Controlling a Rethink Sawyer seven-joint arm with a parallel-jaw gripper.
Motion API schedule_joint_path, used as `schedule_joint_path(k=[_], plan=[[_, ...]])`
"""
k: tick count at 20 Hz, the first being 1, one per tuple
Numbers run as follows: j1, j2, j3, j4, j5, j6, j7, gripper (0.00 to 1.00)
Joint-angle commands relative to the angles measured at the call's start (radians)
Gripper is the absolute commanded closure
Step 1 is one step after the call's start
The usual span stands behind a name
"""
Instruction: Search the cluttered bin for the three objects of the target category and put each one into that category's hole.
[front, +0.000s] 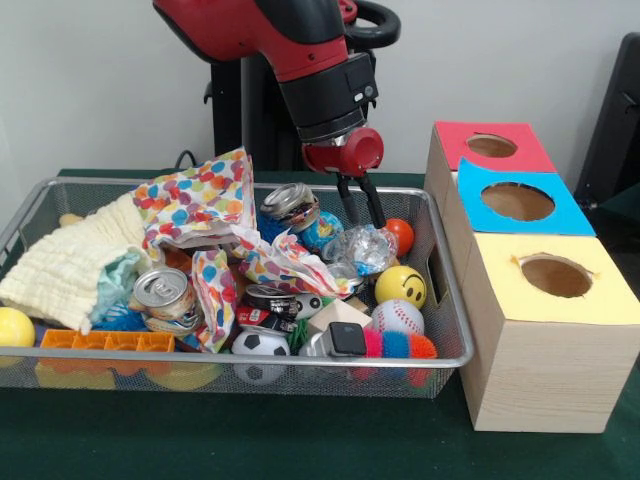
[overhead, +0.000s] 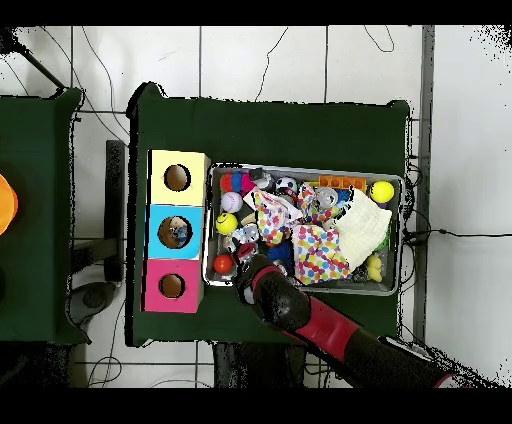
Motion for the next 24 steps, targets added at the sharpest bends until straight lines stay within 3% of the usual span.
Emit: schedule_joint_path(k=[1, 16, 24], plan=[[-0.009, 0.011, -0.027, -0.132, 0.087, -0.119, 0.285, 0.0], [-0.071, 0.08, 0.018, -0.149, 0.043, -0.121, 0.258, 0.0], [-0.093, 0.08, 0.017, -0.14, 0.066, -0.068, 0.243, 0.0]])
